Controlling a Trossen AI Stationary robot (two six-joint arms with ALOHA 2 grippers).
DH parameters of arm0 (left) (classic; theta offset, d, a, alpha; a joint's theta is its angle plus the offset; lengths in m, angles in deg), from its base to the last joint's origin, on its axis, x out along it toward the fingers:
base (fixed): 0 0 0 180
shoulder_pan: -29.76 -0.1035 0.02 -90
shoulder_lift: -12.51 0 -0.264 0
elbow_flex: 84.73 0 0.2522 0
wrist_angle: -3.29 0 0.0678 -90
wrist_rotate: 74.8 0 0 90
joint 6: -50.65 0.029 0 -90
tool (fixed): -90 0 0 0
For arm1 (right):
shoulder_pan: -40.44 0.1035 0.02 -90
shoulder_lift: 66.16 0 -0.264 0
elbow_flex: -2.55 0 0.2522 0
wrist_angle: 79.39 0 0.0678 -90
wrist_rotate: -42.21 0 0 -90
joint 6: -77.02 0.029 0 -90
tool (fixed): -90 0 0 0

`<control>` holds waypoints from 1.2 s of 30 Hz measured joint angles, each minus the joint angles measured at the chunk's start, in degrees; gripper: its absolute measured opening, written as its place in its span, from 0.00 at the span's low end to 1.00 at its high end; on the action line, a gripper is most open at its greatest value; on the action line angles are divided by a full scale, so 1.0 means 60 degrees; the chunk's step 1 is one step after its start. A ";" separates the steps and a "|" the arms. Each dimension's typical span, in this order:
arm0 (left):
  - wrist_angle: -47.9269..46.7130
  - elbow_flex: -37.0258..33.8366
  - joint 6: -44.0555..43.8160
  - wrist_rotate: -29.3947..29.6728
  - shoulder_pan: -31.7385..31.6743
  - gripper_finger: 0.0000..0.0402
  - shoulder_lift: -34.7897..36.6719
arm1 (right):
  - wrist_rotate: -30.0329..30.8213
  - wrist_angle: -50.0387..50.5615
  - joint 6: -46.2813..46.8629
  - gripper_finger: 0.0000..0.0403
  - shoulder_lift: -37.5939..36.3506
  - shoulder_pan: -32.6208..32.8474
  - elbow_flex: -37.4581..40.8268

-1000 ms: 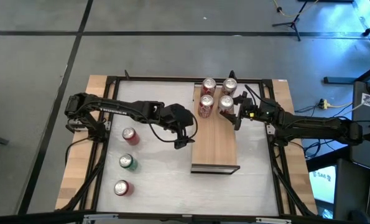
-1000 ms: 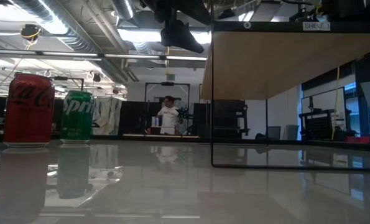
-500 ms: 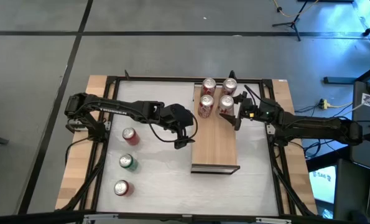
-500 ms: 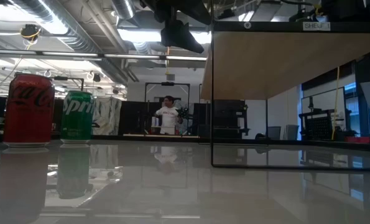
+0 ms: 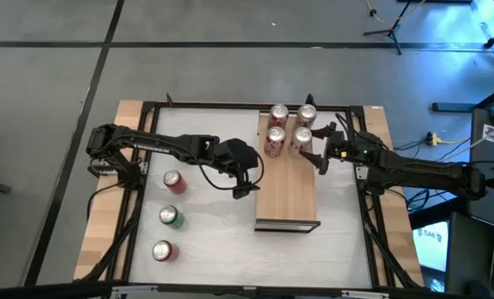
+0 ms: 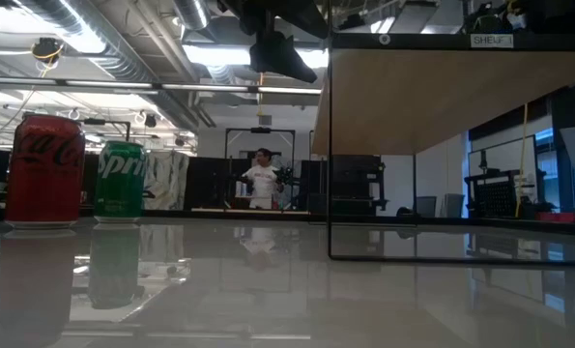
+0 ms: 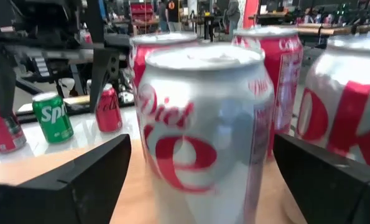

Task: Place canned beverage on shelf
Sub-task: Adjust the silver soda can on the shelf

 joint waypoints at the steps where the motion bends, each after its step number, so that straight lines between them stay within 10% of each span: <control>1: 0.0000 0.0000 0.0000 0.0000 0.0000 0.96 0.0000 | 0.0000 0.0206 0.0000 0.96 -0.0134 0.0000 0.0000; 25: 0.0004 0.0000 0.0000 0.0004 0.0000 0.96 0.0000 | 0.0101 0.2041 -0.0492 0.96 -0.2927 0.0000 0.0000; 36: 0.0020 0.0000 0.0000 0.0006 0.0001 0.96 0.0000 | 0.2918 0.2038 -0.0533 0.96 -0.3275 0.0000 0.0000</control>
